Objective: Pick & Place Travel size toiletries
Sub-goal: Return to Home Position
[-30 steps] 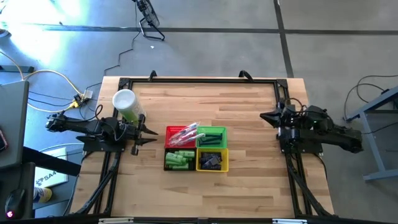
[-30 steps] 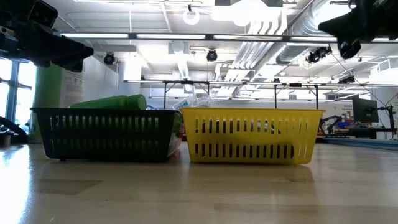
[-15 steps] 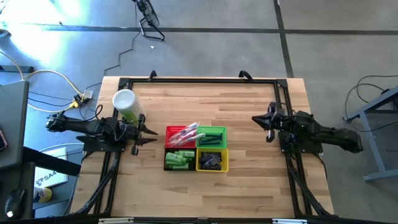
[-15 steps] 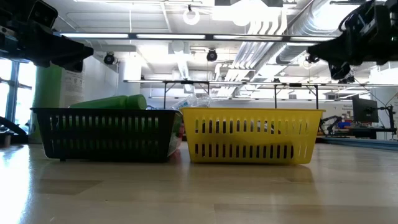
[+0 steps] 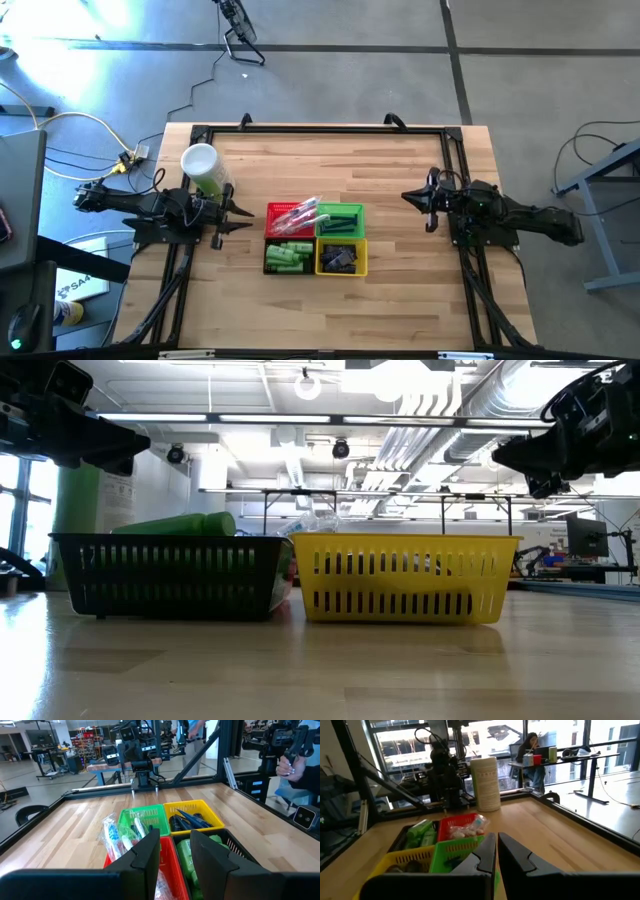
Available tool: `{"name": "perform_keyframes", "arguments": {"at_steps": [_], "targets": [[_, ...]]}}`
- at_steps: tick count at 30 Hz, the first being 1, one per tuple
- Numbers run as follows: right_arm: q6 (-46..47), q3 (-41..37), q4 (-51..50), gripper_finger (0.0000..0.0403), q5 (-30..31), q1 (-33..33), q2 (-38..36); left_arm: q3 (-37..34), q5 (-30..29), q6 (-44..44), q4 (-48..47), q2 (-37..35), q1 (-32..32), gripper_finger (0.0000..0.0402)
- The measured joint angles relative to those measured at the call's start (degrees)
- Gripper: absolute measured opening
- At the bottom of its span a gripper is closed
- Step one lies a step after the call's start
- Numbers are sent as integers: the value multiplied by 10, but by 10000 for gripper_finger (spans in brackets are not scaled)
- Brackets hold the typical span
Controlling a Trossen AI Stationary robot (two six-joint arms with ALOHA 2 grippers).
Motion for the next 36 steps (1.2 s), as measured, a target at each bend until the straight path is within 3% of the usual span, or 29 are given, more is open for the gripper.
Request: {"name": "perform_keyframes", "arguments": {"at_steps": [36], "targets": [[-10,-2,-1,11,4,0,2,0,0,0,0,0,0,104]]}}
